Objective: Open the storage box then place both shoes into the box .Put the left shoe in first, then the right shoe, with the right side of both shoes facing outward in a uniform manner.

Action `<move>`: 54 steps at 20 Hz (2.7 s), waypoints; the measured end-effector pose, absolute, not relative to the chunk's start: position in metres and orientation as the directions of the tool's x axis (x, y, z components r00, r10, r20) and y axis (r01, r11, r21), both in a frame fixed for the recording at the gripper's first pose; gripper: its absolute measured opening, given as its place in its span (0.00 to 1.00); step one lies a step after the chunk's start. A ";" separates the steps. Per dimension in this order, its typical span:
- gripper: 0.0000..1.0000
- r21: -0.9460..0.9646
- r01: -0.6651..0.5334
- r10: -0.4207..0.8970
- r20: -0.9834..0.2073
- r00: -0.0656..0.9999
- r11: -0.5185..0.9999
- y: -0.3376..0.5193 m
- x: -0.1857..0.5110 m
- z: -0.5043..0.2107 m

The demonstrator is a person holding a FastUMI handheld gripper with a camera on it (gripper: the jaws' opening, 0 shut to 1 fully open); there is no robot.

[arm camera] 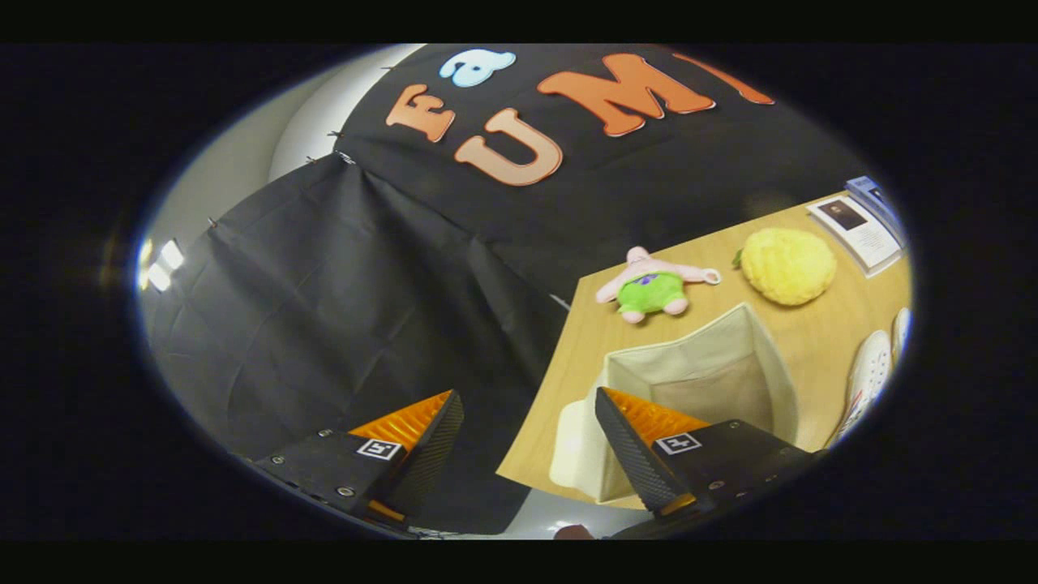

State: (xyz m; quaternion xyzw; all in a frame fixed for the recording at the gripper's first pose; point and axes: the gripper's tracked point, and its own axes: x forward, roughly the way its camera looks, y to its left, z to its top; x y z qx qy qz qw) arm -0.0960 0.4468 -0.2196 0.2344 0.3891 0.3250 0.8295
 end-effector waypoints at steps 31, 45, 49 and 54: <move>0.64 0.063 -0.016 0.059 -0.771 0.634 0.998 0.101 -0.095 -0.451; 0.07 0.252 0.080 0.158 -0.791 0.591 0.964 0.110 -0.097 -0.473; 0.00 0.180 0.071 0.093 -0.759 0.645 0.981 0.104 -0.082 -0.451; 0.00 0.254 0.081 0.129 -0.709 0.694 0.964 0.118 -0.062 -0.398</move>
